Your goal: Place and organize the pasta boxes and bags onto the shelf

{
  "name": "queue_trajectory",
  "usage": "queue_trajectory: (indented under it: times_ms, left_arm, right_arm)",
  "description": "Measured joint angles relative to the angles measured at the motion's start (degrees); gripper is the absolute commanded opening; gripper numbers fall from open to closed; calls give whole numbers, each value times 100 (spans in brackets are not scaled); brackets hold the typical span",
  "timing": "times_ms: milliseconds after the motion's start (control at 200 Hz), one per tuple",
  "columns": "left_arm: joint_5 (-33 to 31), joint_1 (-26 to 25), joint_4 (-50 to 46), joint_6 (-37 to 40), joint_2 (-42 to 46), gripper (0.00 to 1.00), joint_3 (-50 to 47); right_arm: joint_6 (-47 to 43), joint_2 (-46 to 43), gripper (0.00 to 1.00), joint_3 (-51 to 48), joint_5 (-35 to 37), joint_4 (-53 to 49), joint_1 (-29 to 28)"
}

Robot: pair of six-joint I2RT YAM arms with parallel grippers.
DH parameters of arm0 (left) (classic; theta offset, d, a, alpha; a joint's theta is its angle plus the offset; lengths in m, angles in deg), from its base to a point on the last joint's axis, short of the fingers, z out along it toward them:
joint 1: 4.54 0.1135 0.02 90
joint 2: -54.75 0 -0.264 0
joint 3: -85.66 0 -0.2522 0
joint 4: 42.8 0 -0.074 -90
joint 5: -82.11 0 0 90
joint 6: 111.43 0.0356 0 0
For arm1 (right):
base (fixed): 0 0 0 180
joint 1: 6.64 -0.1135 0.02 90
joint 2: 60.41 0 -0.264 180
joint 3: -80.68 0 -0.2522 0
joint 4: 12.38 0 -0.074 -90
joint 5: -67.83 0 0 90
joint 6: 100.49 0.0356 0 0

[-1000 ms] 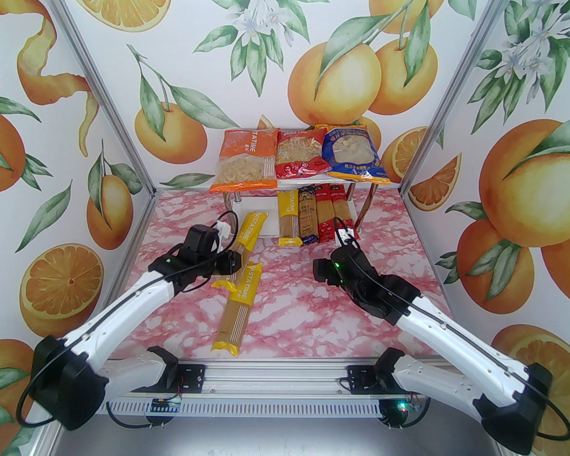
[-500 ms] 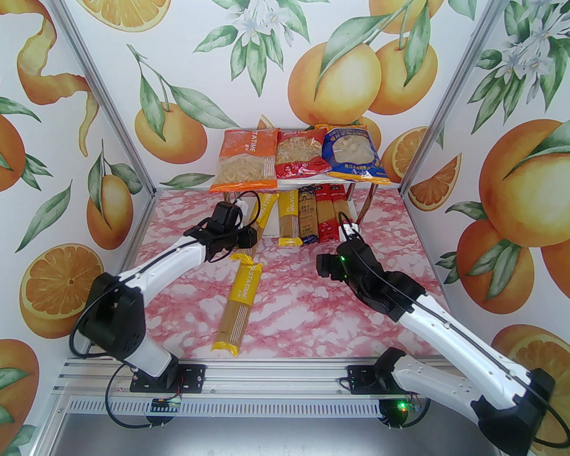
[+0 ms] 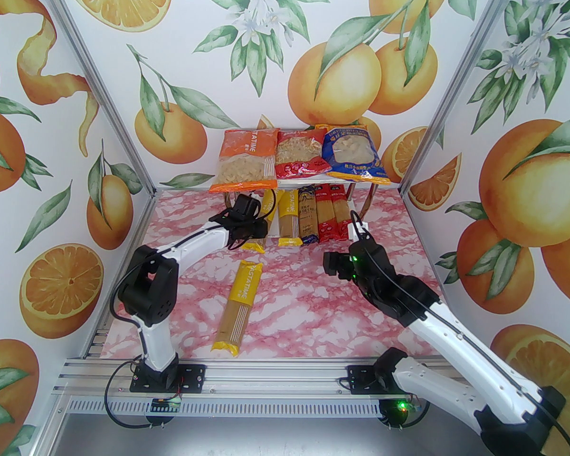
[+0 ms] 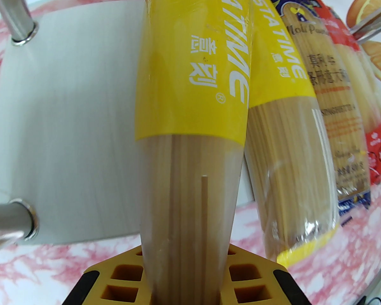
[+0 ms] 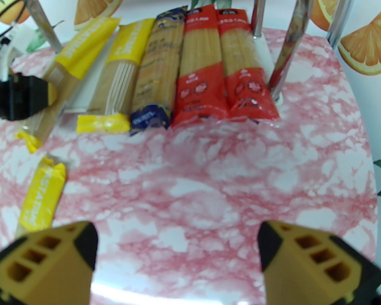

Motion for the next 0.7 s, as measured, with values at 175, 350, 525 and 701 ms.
queue_trajectory:
  times_ms: [175,350,525,701]
  left_arm:
    - [-282,-42,-87,-17,-184,0,160]
    - [-481,-55,-125,-59,-286,0,337]
    - [-557,-79,-210,-179,-573,0,640]
    - [-575,-151,-212,-236,-765,0,896]
  right_arm:
    - [-79,-216,89,-44,-17,-96,96]
    - [-87,-328,89,-138,-20,-160,111]
    - [-103,-339,89,-166,-20,-238,140]
    - [-107,-444,89,-181,-20,-256,144]
